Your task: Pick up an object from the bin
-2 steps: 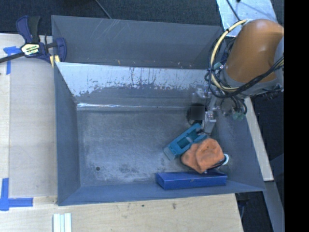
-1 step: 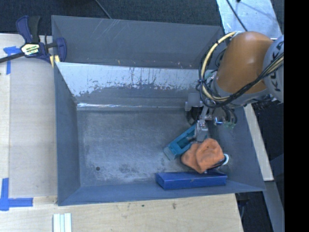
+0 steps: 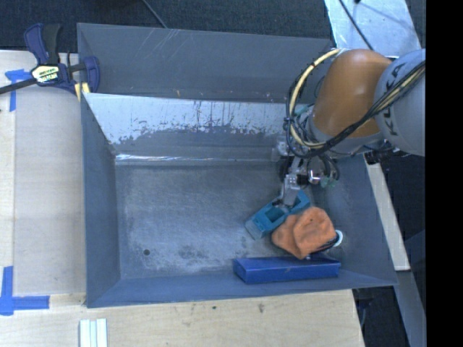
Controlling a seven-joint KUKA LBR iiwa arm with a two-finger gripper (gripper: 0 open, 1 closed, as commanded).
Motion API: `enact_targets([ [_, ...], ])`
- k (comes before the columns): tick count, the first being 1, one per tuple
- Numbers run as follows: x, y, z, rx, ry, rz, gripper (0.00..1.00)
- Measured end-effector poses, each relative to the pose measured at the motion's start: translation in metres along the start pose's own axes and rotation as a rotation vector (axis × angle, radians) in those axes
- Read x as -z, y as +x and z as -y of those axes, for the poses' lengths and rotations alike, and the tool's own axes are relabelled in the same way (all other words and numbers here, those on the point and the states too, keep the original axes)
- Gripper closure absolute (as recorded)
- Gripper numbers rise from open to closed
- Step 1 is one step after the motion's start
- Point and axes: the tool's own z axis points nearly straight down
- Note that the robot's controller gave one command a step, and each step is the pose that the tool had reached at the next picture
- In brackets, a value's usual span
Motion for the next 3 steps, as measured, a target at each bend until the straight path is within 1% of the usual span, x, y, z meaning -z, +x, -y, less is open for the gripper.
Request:
enact_targets([
  [1,-0.03,0.03,0.022,-0.027,-0.002,0.004,0.0],
  [2,-0.058,0.06,0.041,0.04,-0.005,0.009,1.0],
  [3,-0.058,0.06,0.041,0.04,-0.005,0.009,1.0],
])
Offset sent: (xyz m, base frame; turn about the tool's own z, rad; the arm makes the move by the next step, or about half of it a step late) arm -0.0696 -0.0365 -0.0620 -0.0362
